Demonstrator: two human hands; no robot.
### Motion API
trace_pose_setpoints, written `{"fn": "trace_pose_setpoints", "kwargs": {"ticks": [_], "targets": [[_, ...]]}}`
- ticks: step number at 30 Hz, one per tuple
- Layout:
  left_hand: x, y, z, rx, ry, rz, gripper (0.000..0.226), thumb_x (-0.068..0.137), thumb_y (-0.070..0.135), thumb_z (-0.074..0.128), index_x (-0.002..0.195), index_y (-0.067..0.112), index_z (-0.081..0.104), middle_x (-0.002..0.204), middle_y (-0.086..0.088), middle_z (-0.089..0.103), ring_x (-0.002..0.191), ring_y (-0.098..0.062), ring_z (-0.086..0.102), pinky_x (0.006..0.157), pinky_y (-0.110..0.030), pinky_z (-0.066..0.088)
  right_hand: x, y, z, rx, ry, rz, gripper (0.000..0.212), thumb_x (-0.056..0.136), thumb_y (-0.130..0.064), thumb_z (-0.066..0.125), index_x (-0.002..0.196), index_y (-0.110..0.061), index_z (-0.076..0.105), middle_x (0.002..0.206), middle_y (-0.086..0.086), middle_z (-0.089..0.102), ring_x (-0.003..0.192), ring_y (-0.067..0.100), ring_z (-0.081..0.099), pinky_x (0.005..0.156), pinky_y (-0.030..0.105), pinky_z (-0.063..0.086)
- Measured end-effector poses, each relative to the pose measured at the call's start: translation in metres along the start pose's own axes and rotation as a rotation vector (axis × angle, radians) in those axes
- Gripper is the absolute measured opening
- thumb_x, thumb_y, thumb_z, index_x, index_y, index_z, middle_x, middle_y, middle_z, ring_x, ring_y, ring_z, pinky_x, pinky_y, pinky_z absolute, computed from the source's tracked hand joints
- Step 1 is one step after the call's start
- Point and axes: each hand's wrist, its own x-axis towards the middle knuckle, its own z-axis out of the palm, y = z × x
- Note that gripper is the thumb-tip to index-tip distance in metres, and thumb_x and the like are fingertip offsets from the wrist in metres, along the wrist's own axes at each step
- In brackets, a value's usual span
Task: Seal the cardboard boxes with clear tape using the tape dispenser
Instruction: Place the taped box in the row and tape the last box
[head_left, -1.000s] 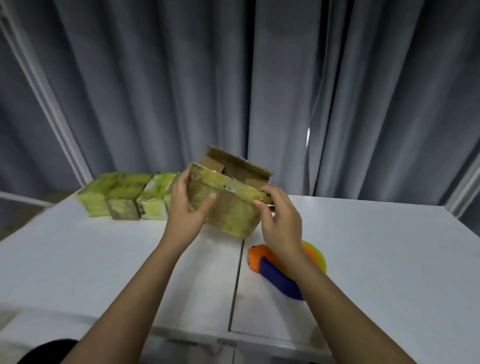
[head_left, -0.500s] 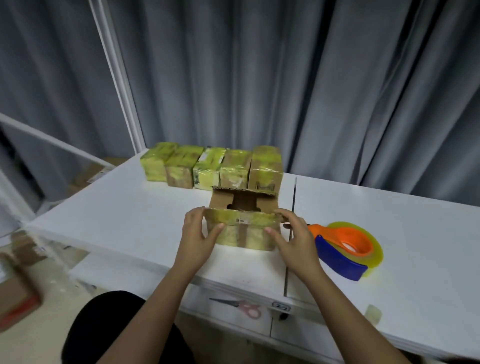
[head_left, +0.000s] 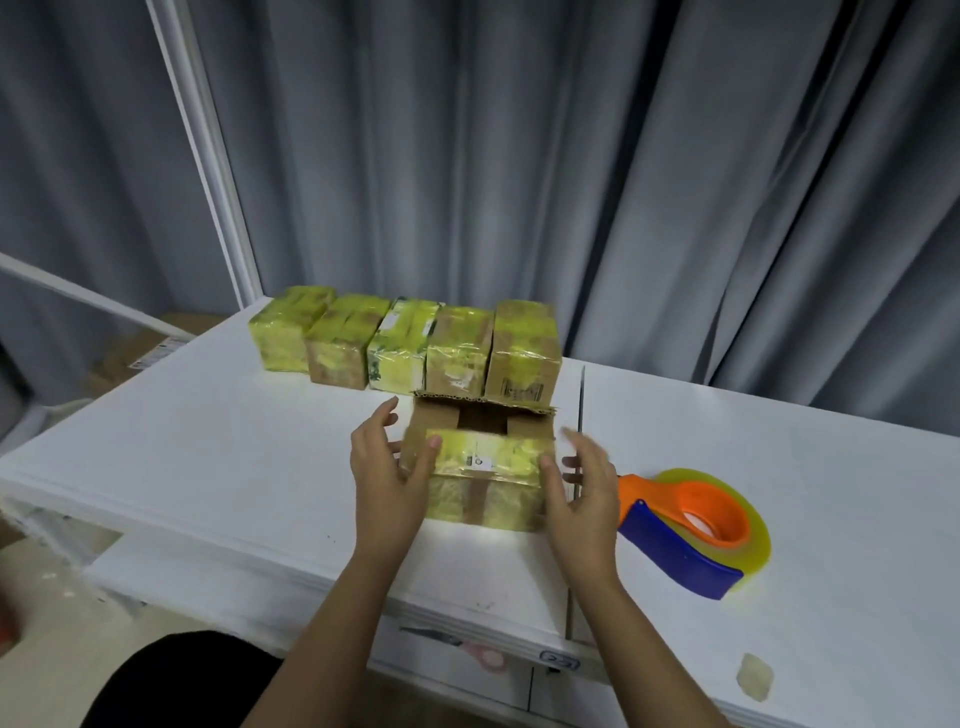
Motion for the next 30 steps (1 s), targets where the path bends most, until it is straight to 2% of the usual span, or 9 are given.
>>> {"fn": "trace_pose_setpoints", "kwargs": {"ticks": [3, 6, 9, 13, 16, 19, 24, 27, 30], "targets": [[0.005, -0.005, -0.002, 0.025, -0.019, 0.022, 0.053, 0.09, 0.028, 0.063, 0.137, 0.027, 0.039, 0.126, 0.007, 0.041, 0.106, -0.013, 0.049, 0.071, -0.006, 0.04, 0.016, 0.002, -0.001, -0.08, -0.068, -0.12, 0.056, 0.092, -0.019, 0.059, 0.142, -0.034, 0.036, 0.144, -0.013, 0.034, 0.129, 0.002, 0.035, 0.101, 0.014, 0.033], [0.01, -0.006, -0.001, 0.072, -0.035, 0.062, 0.052, 0.09, 0.027, 0.063, 0.137, 0.027, 0.04, 0.123, 0.008, 0.042, 0.109, -0.016, 0.048, 0.076, -0.01, 0.041, 0.037, 0.005, -0.005, -0.303, -0.307, -0.275, 0.057, 0.087, -0.021, 0.046, 0.142, -0.033, 0.039, 0.145, -0.019, 0.033, 0.135, -0.01, 0.013, 0.107, 0.011, 0.013], [0.013, -0.002, 0.001, 0.29, -0.027, 0.111, 0.049, 0.09, 0.022, 0.063, 0.136, 0.018, 0.046, 0.13, -0.006, 0.045, 0.115, -0.026, 0.044, 0.087, -0.029, 0.038, 0.046, 0.016, -0.01, -0.311, -0.367, -0.294, 0.035, 0.088, -0.02, 0.049, 0.12, -0.022, 0.062, 0.126, -0.021, 0.049, 0.124, -0.012, 0.03, 0.106, 0.02, 0.03], [0.019, 0.012, 0.018, 0.736, -0.058, 0.514, 0.041, 0.081, 0.004, 0.06, 0.121, 0.009, 0.061, 0.133, -0.019, 0.051, 0.113, -0.039, 0.052, 0.091, -0.045, 0.041, 0.048, 0.017, -0.012, -0.37, -0.414, -0.229, 0.026, 0.095, -0.014, 0.052, 0.117, -0.02, 0.064, 0.13, -0.015, 0.052, 0.119, -0.004, 0.037, 0.104, 0.024, 0.035], [0.018, 0.022, 0.037, 0.86, -0.395, 0.459, 0.067, 0.091, 0.052, 0.012, 0.143, 0.02, 0.04, 0.152, -0.006, 0.034, 0.141, -0.027, 0.028, 0.115, -0.045, 0.014, 0.049, 0.007, -0.018, -0.312, -0.501, -0.142, 0.029, 0.1, -0.021, 0.046, 0.126, -0.022, 0.06, 0.138, -0.013, 0.048, 0.128, 0.0, 0.037, 0.109, 0.026, 0.033], [0.018, 0.018, 0.046, 0.952, -0.498, 0.385, 0.101, 0.071, 0.075, -0.02, 0.15, 0.027, 0.022, 0.159, 0.003, 0.018, 0.147, -0.017, 0.008, 0.117, -0.038, -0.004, 0.043, 0.007, -0.049, -0.345, -0.449, -0.106, 0.037, 0.098, -0.027, 0.05, 0.135, -0.026, 0.05, 0.14, -0.012, 0.046, 0.131, 0.006, 0.037, 0.106, 0.025, 0.034], [0.026, 0.017, 0.043, 1.045, -0.637, 0.358, 0.12, 0.054, 0.091, -0.012, 0.153, 0.025, 0.0, 0.159, 0.003, -0.008, 0.147, -0.015, -0.01, 0.116, -0.041, -0.01, 0.022, 0.039, -0.112, -0.954, -0.396, 0.158, 0.072, 0.081, -0.052, 0.065, 0.137, -0.017, 0.036, 0.129, 0.003, 0.046, 0.121, 0.024, 0.04, 0.1, 0.033, 0.028], [0.027, 0.018, 0.04, 1.139, -0.716, 0.365, 0.115, 0.063, 0.093, 0.007, 0.152, 0.022, -0.007, 0.159, 0.0, -0.013, 0.146, -0.018, -0.013, 0.117, -0.042, -0.009, 0.017, 0.056, -0.119, -1.02, -0.448, 0.149, 0.068, 0.087, -0.045, 0.058, 0.141, -0.017, 0.027, 0.119, -0.002, 0.059, 0.11, 0.021, 0.055, 0.099, 0.038, 0.029], [0.023, 0.017, 0.04, 1.159, -0.674, 0.397, 0.13, 0.044, 0.092, -0.023, 0.152, 0.023, -0.004, 0.16, 0.0, -0.01, 0.147, -0.019, -0.01, 0.117, -0.042, -0.006, 0.023, 0.054, -0.125, -0.971, -0.387, 0.084, 0.063, 0.09, -0.037, 0.057, 0.144, -0.02, 0.03, 0.12, -0.001, 0.062, 0.108, 0.023, 0.058, 0.094, 0.035, 0.033]]}}
